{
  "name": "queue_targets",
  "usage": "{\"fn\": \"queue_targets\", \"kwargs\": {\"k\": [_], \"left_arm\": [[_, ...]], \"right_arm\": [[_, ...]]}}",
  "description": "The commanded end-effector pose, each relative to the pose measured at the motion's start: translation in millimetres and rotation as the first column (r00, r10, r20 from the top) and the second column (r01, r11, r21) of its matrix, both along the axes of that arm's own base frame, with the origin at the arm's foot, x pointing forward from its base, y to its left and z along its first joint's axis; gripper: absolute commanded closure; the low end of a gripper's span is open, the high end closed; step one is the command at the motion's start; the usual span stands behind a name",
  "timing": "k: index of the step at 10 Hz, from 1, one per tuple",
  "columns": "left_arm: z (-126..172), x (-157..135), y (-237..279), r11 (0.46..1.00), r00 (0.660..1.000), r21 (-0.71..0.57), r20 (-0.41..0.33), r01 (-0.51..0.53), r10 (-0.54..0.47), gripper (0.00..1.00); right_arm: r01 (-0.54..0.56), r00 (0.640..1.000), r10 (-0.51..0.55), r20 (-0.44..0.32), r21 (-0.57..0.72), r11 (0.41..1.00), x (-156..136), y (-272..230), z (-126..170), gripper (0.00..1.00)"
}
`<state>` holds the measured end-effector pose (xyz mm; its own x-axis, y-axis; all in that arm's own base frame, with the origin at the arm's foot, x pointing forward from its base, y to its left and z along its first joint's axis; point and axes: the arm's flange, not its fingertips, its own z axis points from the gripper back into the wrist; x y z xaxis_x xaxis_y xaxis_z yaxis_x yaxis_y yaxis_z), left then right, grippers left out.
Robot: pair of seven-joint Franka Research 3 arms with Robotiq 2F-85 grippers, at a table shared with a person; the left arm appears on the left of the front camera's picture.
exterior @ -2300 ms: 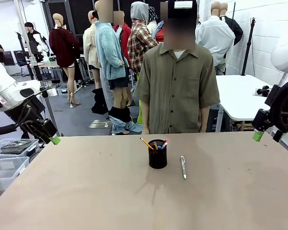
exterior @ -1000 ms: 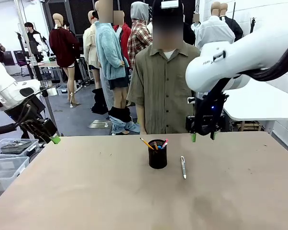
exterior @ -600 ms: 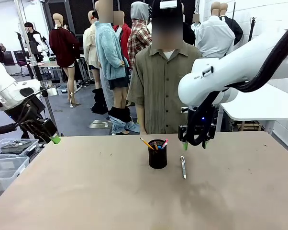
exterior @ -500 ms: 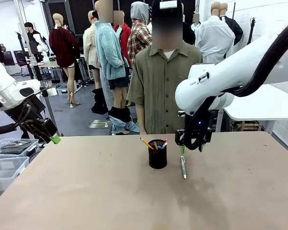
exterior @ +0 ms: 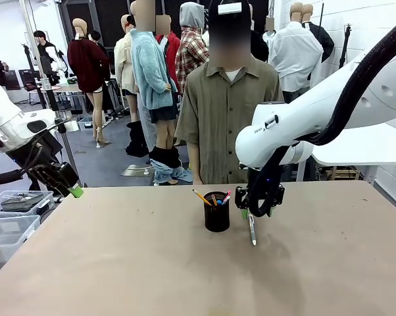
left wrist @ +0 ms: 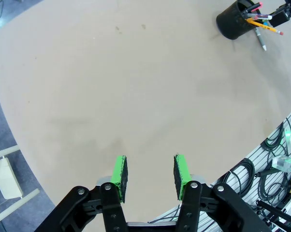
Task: Place the pens into the pen holder.
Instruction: Pick up a writing instrument from the table and place it into the Pen holder.
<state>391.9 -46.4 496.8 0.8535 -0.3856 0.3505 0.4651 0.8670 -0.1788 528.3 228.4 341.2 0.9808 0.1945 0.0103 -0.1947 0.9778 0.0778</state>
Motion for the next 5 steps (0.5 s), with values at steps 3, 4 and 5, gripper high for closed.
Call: {"fn": "queue_targets", "kwargs": {"k": [3,4,5], "left_arm": [[0.5,2.3,0.1,1.0,1.0,0.015,0.01,-0.009,0.009,0.48],[0.5,2.3,0.1,1.0,1.0,0.015,0.01,-0.009,0.009,0.48],[0.5,2.3,0.1,1.0,1.0,0.015,0.01,-0.009,0.009,0.48]], "right_arm": [[0.0,1.0,0.0,0.0,0.0,1.0,0.0,0.0,0.0,0.17],[0.001,1.0,-0.001,0.002,0.0,1.0,0.9,-1.6,1.3,0.17],[-0.004,1.0,0.004,-0.003,-0.01,1.0,3.5,2.3,-6.1,0.17]]}}
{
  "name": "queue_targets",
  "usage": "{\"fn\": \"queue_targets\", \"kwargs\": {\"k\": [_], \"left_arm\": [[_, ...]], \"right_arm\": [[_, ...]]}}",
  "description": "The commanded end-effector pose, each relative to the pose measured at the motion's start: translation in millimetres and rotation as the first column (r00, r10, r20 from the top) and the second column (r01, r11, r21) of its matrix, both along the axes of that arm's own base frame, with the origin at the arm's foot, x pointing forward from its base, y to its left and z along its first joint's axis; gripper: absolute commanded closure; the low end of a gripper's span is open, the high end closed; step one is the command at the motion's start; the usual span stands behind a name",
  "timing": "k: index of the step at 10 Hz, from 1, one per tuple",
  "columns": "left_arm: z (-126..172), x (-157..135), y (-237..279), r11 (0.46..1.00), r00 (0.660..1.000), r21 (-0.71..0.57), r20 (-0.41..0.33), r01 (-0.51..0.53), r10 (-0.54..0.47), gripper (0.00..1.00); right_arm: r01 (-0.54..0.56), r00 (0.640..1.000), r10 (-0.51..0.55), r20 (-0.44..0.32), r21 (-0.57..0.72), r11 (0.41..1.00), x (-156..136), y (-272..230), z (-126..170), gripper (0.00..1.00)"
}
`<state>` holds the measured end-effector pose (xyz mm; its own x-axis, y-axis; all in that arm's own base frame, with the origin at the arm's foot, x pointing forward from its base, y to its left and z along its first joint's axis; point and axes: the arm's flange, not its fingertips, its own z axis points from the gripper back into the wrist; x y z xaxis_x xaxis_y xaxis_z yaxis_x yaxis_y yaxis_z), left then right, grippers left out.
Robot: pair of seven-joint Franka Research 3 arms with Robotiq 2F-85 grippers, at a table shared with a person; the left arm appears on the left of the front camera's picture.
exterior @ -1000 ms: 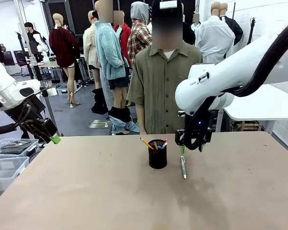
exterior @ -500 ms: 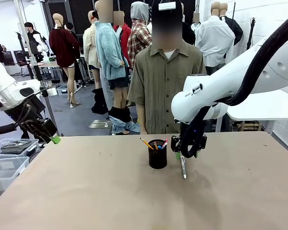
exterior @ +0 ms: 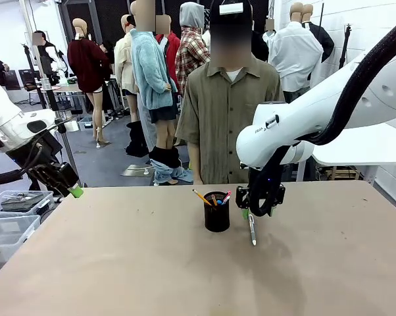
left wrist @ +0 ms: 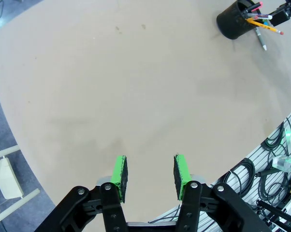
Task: Place the pens into the pen holder.
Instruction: Pick up a writing instrument from the table and place it into the Pen holder.
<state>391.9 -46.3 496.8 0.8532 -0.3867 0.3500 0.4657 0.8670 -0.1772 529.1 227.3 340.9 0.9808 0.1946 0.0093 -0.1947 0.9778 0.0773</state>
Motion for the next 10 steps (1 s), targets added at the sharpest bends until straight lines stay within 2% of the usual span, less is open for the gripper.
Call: {"fn": "queue_targets", "kwargs": {"k": [1,6,10], "left_arm": [[1,2,0,1.0,1.0,0.013,0.009,-0.01,0.01,0.48],[1,2,0,1.0,1.0,0.013,0.009,-0.01,0.01,0.48],[1,2,0,1.0,1.0,0.013,0.009,-0.01,0.01,0.48]], "right_arm": [[-0.013,1.0,0.012,-0.019,-0.024,1.0,5,5,-11,0.17],[-0.002,0.999,0.0,-0.043,-0.048,0.999,13,9,-29,0.17],[0.01,0.999,-0.012,-0.03,-0.073,0.997,16,10,-37,0.17]]}}
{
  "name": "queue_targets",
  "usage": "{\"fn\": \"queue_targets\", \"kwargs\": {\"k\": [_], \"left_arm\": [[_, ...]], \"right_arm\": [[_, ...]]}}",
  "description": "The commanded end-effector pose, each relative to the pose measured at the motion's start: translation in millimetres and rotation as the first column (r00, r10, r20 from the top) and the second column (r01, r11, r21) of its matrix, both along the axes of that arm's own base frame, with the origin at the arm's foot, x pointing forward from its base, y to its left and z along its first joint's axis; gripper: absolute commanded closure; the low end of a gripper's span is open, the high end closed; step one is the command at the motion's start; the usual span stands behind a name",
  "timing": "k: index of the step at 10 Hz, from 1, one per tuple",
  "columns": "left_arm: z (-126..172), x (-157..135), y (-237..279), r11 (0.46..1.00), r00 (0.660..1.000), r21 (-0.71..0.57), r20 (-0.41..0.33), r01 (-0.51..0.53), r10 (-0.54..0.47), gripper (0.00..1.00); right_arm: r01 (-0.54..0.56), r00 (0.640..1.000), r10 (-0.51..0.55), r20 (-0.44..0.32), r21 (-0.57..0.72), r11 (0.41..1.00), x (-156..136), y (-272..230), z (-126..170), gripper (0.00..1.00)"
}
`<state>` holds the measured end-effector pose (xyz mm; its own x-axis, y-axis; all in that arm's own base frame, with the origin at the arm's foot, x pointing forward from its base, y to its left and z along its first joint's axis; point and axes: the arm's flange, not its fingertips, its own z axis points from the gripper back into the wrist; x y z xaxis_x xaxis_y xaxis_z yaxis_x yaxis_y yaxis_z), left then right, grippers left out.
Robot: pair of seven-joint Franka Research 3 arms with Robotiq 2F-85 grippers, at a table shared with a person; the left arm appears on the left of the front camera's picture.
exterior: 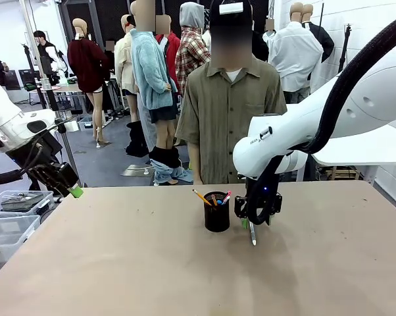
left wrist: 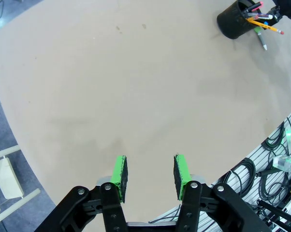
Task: Place the pens into the pen holder.
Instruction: Pick up a writing instrument from the table and place it into the Pen holder.
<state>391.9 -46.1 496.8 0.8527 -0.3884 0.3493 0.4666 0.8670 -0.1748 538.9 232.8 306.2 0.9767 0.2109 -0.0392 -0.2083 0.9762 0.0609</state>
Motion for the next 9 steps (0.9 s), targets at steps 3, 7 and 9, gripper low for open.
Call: {"fn": "queue_targets", "kwargs": {"k": [3,7,9], "left_arm": [[1,2,0,1.0,1.0,0.011,0.009,-0.011,0.01,0.48],[1,2,0,1.0,1.0,0.011,0.009,-0.011,0.01,0.48],[1,2,0,1.0,1.0,0.011,0.009,-0.011,0.01,0.48]], "right_arm": [[0.022,1.0,-0.021,0.008,-0.059,0.998,9,3,-7,0.24],[0.003,0.999,-0.005,-0.044,-0.04,0.999,12,1,-15,0.98],[0.002,0.999,-0.004,-0.052,-0.043,0.999,11,0,-18,1.0]]}}
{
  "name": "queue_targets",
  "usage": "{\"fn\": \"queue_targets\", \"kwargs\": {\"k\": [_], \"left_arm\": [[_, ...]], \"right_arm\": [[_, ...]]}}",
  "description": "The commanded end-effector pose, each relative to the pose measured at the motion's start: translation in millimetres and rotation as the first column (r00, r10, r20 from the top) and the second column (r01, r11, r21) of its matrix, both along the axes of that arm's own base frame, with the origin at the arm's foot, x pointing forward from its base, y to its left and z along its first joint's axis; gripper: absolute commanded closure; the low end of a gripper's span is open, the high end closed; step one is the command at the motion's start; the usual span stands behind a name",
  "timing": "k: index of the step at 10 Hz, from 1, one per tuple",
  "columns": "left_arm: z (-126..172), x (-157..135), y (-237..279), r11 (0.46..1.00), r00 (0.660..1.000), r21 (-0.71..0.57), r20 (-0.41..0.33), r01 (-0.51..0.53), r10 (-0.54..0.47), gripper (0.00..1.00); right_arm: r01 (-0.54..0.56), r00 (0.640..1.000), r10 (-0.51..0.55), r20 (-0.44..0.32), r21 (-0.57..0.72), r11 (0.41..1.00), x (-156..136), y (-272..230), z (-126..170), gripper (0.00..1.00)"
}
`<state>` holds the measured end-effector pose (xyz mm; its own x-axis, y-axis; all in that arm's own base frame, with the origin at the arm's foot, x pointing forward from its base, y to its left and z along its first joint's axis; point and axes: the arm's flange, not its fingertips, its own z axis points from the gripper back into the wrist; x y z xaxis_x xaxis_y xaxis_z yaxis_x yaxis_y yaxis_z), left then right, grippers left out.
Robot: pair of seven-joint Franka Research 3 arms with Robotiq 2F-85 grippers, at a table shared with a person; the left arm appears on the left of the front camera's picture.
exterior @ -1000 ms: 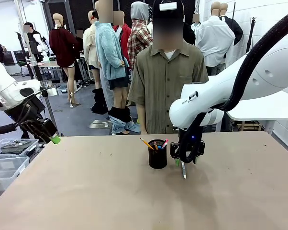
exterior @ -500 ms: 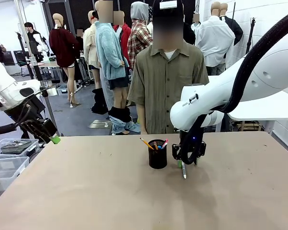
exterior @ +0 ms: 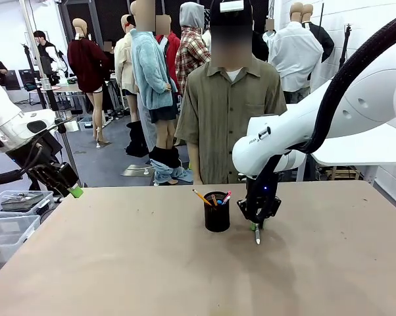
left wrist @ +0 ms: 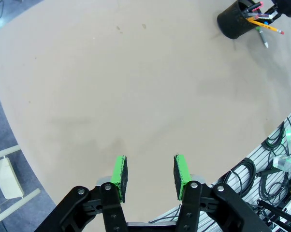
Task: Place the pens into the pen holder.
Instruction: Pick up a writing instrument from the table and place it into the Pen holder.
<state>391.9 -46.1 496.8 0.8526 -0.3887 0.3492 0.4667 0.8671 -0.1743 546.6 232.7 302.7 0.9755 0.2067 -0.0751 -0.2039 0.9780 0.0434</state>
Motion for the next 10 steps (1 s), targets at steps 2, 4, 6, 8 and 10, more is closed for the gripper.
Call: {"fn": "queue_targets", "kwargs": {"k": [2,4,6,8,10], "left_arm": [[1,2,0,1.0,1.0,0.01,0.009,-0.011,0.011,0.48],[1,2,0,1.0,1.0,0.01,0.009,-0.011,0.011,0.48],[1,2,0,1.0,1.0,0.01,0.009,-0.011,0.011,0.48],[1,2,0,1.0,1.0,0.01,0.009,-0.011,0.011,0.48],[1,2,0,1.0,1.0,0.01,0.009,-0.011,0.011,0.48]], "right_arm": [[0.005,1.0,-0.005,-0.019,-0.04,0.999,1,0,-8,1.0],[0.003,1.0,-0.004,-0.006,-0.059,0.998,-5,-1,0,1.0],[0.046,0.999,-0.045,0.011,-0.038,0.998,-9,-21,25,1.0],[0.039,0.999,-0.04,0.01,0.067,0.997,-15,-61,77,1.0],[-0.162,0.987,0.159,0.031,0.169,0.972,-26,-85,125,1.0]]}}
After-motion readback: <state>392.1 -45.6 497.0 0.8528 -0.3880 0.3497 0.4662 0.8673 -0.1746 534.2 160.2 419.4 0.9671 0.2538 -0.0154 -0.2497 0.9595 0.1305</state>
